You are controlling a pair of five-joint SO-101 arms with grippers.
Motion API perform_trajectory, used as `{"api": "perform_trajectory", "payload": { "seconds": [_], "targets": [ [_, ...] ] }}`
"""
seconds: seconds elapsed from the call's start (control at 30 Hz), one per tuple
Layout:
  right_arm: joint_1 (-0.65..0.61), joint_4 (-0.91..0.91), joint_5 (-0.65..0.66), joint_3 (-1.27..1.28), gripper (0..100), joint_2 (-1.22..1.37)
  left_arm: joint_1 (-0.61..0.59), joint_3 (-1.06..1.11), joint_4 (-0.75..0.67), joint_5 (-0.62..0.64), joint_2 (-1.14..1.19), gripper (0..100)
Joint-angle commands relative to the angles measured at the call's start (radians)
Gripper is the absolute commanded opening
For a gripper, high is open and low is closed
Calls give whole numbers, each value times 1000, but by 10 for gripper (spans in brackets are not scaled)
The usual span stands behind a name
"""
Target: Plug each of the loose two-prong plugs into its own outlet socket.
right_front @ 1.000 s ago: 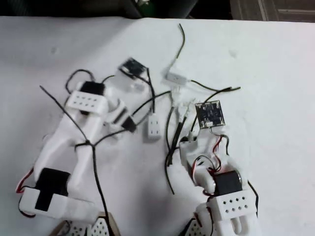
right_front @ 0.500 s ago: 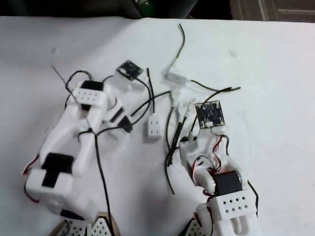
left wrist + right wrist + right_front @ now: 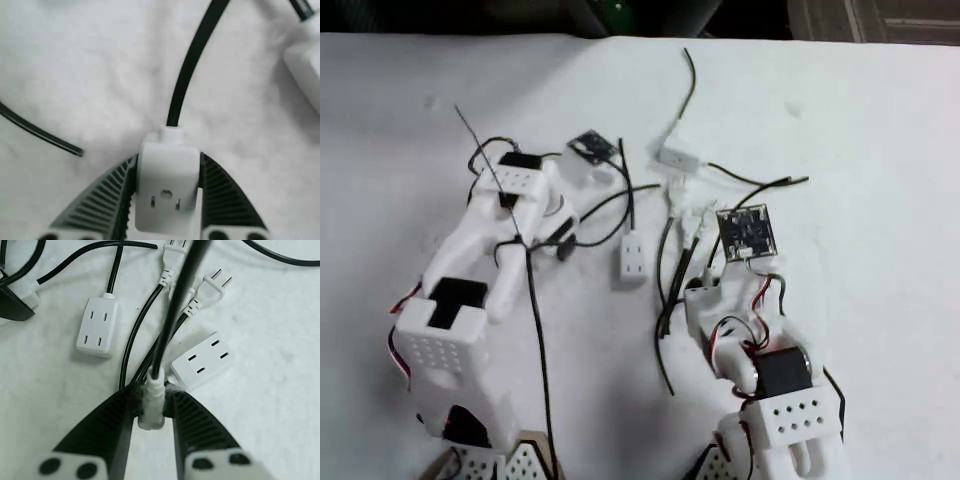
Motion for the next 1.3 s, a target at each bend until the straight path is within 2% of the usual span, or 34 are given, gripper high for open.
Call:
{"api": "perform_trajectory", "payload": {
  "seconds": [0.0,0.13,0.27,0.37,0.43,0.5,0.63,0.83,0.93,1.03,1.17,1.27],
  "targets": [
    [15,2,-2,-6,17,-12,65,-26,146,-17,-127,23],
    [15,2,-2,-6,17,-12,136,-25,281,-12,-263,21],
    [15,2,-2,-6,17,-12,199,34,331,89,-378,33],
    [15,2,-2,-6,17,-12,223,137,304,104,-430,141],
    [15,2,-2,-6,17,-12,213,196,265,107,-452,242],
    [15,2,-2,-6,17,-12,173,222,238,106,-473,287],
    [15,4,-5,-6,17,-12,128,227,245,97,-541,277],
    [15,4,-5,-6,17,-12,194,359,264,97,-684,276],
    [15,4,-5,-6,17,-12,269,491,213,97,-734,249],
    [15,4,-5,-6,17,-12,325,641,86,104,-754,225],
    [15,4,-5,-6,17,-12,328,784,-83,106,-753,225],
    [15,4,-5,-6,17,-12,297,809,-129,104,-751,225]
  ]
}}
